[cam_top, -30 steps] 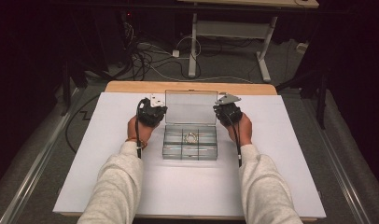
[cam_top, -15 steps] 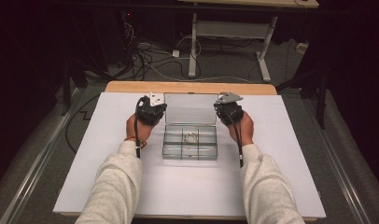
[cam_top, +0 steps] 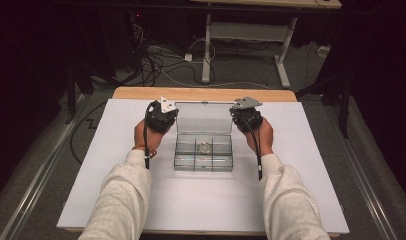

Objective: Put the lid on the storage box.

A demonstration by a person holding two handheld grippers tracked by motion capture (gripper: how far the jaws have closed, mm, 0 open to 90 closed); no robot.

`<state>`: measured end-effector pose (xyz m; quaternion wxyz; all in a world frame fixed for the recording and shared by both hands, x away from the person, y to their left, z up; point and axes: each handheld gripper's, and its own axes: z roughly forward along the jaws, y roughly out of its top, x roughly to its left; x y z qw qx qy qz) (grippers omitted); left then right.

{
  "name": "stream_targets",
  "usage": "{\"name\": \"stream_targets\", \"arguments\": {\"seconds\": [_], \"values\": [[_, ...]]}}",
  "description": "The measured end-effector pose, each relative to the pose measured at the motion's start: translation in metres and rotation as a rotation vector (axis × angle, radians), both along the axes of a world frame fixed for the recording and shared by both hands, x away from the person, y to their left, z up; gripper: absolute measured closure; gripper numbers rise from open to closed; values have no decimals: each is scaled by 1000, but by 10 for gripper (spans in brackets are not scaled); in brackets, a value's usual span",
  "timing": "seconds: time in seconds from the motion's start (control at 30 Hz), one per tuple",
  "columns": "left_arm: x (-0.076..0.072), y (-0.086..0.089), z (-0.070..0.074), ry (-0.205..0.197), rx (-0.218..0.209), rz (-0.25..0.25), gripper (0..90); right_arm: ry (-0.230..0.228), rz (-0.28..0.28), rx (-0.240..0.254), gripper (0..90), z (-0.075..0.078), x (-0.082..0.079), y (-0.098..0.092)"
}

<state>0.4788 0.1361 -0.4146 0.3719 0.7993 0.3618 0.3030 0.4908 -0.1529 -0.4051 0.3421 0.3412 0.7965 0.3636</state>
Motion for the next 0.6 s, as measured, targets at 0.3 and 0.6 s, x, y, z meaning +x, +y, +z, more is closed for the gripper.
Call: {"name": "stream_targets", "arguments": {"seconds": [0.3,0.6], "values": [[-5,1,7,-17,5,-6,875,-16,12,14,900,8,-6,0],[-9,1,10,-16,-3,0,875,-32,18,13,900,13,-11,1]]}}
